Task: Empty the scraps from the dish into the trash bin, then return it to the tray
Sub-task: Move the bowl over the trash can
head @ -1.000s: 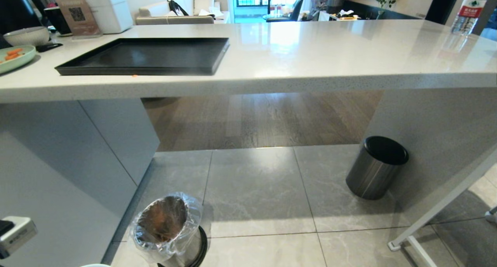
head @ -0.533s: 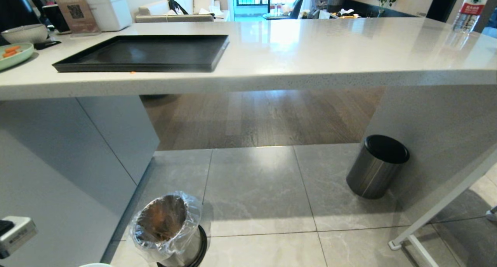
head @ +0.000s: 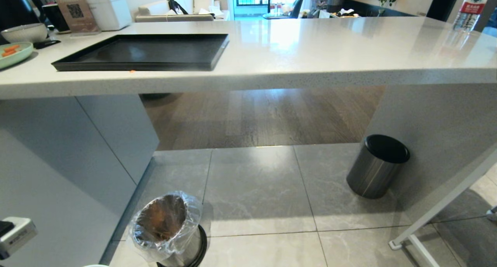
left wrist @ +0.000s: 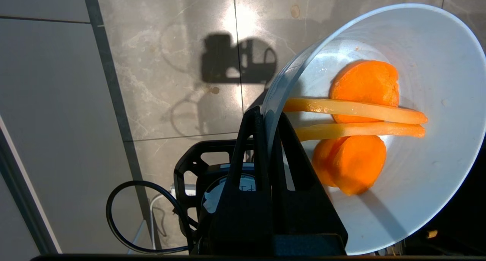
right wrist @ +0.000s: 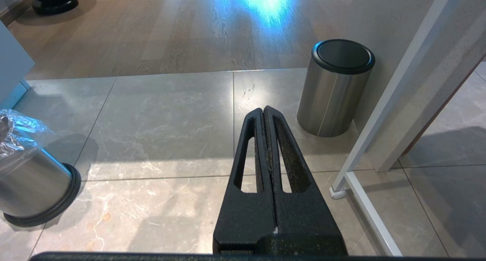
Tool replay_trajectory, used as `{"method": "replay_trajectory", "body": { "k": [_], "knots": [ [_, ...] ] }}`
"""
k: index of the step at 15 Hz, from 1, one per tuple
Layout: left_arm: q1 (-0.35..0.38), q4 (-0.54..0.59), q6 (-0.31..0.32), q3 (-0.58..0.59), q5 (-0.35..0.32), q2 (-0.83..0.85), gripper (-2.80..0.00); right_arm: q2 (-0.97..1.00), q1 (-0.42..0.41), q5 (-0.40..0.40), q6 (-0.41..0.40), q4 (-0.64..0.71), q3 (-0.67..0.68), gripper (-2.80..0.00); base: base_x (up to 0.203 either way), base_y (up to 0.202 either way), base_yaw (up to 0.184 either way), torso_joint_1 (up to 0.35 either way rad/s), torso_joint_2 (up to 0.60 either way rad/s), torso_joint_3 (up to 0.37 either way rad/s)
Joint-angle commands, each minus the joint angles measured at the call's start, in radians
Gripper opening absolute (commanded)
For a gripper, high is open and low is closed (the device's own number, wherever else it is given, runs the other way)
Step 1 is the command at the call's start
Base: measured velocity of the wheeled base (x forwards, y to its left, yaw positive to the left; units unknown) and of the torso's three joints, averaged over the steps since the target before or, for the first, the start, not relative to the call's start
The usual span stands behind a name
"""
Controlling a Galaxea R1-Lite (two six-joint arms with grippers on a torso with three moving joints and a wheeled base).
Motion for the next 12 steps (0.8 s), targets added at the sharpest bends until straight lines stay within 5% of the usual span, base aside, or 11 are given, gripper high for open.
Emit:
{"method": "replay_trajectory", "body": {
  "k": [1, 12],
  "knots": [
    [-0.001, 0.005, 0.0, 0.008, 0.0, -0.003, -2.8, 0.0, 0.0, 0.0, 0.0, 0.0, -0.001, -2.8, 0.0, 0.0, 0.0, 0.0, 0.0, 0.0],
    [-0.007, 0.005, 0.0, 0.018, 0.001, 0.0, -2.8, 0.0, 0.0, 0.0, 0.0, 0.0, 0.0, -2.8, 0.0, 0.0, 0.0, 0.0, 0.0, 0.0]
  ]
}}
